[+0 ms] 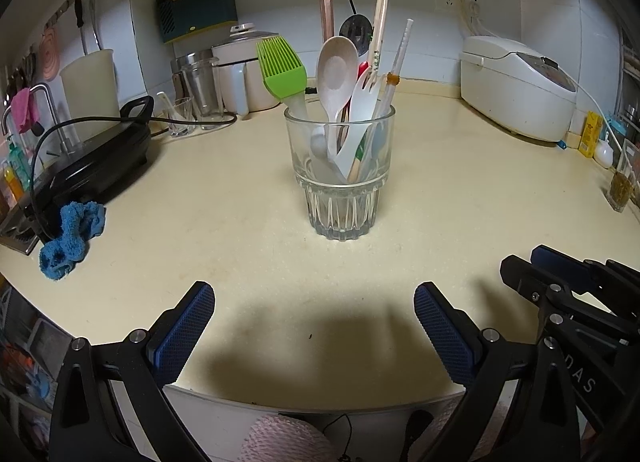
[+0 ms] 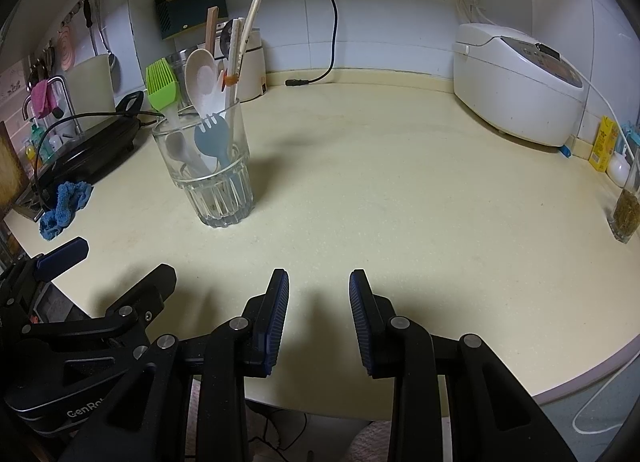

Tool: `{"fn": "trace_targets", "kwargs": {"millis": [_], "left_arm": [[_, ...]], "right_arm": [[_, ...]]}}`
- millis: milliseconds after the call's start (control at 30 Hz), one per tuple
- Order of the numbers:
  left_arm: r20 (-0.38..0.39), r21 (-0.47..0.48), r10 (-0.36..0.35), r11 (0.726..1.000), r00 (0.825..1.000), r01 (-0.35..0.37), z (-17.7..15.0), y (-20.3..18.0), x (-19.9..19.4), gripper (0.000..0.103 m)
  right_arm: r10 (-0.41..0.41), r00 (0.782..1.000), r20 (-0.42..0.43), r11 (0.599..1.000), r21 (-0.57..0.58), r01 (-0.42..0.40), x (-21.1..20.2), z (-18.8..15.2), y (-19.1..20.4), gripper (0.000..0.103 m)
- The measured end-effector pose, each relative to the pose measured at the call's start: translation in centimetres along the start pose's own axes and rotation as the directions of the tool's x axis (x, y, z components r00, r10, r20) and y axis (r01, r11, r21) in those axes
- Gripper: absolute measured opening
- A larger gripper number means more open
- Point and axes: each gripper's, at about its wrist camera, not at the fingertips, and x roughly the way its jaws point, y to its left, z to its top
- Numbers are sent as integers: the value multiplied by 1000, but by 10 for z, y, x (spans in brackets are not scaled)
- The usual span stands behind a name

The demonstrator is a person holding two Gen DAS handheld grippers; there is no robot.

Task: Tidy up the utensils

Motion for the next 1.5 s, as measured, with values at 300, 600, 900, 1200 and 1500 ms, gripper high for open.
{"fn": "trace_targets", "kwargs": {"millis": [300, 600, 900, 1200, 1500], "left_arm": [[2, -3, 0, 1000, 1000, 0, 0, 1, -1, 101], [0, 0, 6, 1000, 1000, -6, 1, 1, -1, 101], [0, 3, 1, 1000, 1000, -1, 0, -1, -1, 101], [-1, 3, 0, 1000, 1000, 0, 0, -1, -1, 101], [-1, 1, 2, 1000, 1000, -2, 0, -1, -2, 101]], "right_arm": [[-2, 1000, 3, 1000, 0, 2, 0, 0, 0, 32], [-5, 1000, 4, 1000, 2, 5, -1, 0, 1, 32], [-19, 1000, 14, 1000, 9, 19, -2, -2, 1, 32], [-20, 1000, 15, 1000, 11, 20, -3, -3, 4, 32], [-22, 1000, 15, 1000, 11, 21, -4, -3, 5, 32]]}}
